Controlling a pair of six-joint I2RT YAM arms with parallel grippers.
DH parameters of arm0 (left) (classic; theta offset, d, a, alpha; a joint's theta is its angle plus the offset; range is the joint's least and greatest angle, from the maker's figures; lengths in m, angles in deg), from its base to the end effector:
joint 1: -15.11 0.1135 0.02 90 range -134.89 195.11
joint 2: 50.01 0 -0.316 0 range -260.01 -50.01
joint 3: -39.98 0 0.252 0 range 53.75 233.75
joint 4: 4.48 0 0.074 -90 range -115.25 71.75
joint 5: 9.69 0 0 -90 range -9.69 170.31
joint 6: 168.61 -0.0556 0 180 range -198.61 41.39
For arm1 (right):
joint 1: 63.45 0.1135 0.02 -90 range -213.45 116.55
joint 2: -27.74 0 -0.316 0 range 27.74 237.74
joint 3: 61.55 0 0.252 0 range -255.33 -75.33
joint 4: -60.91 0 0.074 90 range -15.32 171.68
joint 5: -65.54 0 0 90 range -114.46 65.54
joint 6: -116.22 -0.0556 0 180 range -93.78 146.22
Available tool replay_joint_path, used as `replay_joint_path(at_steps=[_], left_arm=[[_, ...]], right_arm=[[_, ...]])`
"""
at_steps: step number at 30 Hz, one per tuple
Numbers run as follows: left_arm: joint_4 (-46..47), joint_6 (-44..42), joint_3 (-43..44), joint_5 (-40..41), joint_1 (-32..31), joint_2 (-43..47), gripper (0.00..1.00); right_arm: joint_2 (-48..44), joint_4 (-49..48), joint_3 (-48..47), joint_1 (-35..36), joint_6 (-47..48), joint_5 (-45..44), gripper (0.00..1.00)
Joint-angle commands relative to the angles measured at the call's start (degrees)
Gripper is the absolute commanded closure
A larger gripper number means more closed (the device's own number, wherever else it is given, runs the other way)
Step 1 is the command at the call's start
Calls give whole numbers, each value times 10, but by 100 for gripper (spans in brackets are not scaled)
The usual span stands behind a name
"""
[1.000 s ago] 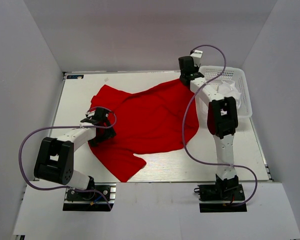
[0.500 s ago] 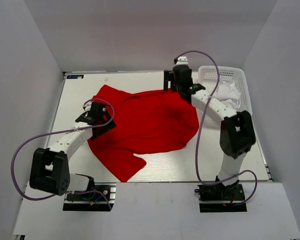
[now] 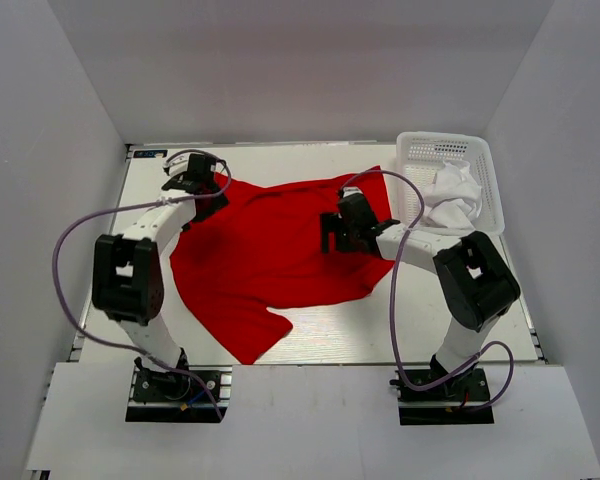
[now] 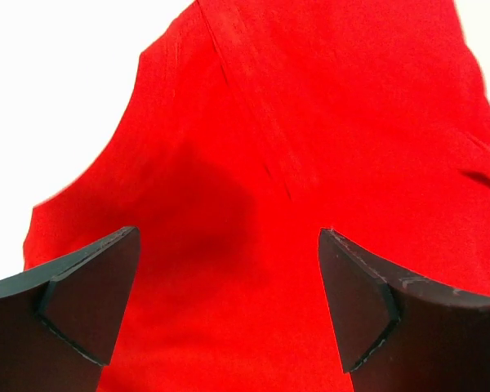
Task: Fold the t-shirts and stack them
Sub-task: Flatten out the tshirt
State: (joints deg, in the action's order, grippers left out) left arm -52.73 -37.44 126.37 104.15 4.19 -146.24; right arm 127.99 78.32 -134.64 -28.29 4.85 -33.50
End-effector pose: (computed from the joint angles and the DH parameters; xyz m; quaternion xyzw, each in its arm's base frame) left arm 0.3662 -0.0478 0.2786 -0.3003 0.8933 0.0603 0.3288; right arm 0.3257 0.2188 0.2190 -0.0802 0.9166 0.1183 0.3735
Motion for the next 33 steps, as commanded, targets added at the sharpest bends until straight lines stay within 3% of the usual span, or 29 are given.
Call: replay_joint_path(at_steps=[1, 5, 14, 18, 25, 28, 29, 30, 33], left_arm=[[-8, -20, 60, 26, 12, -58, 0], [19, -71, 112, -5, 12, -128, 0], [-18, -72, 214, -5, 12, -250, 0], [-16, -72, 231, -5, 12, -281, 8], [-22, -53, 263, -12, 12, -295, 42], [-22, -58, 275, -6, 12, -301, 68], [-22, -58, 275, 0, 18, -301, 89], [-22, -58, 282, 0, 18, -306, 96], [-29, -65, 297, 0, 18, -313, 100]], right_arm=[[-9, -30, 11, -2, -17, -11, 10], [6, -27, 18, -1, -7, -12, 10], [32, 0, 1, -4, 4, -25, 10], [30, 2, 0, -4, 6, -32, 10], [29, 4, 1, -4, 10, -30, 10], [30, 2, 4, -3, 8, -28, 10], [30, 2, 3, -5, 9, -29, 10], [30, 3, 3, -4, 9, -28, 10], [29, 2, 3, -4, 9, -28, 10]])
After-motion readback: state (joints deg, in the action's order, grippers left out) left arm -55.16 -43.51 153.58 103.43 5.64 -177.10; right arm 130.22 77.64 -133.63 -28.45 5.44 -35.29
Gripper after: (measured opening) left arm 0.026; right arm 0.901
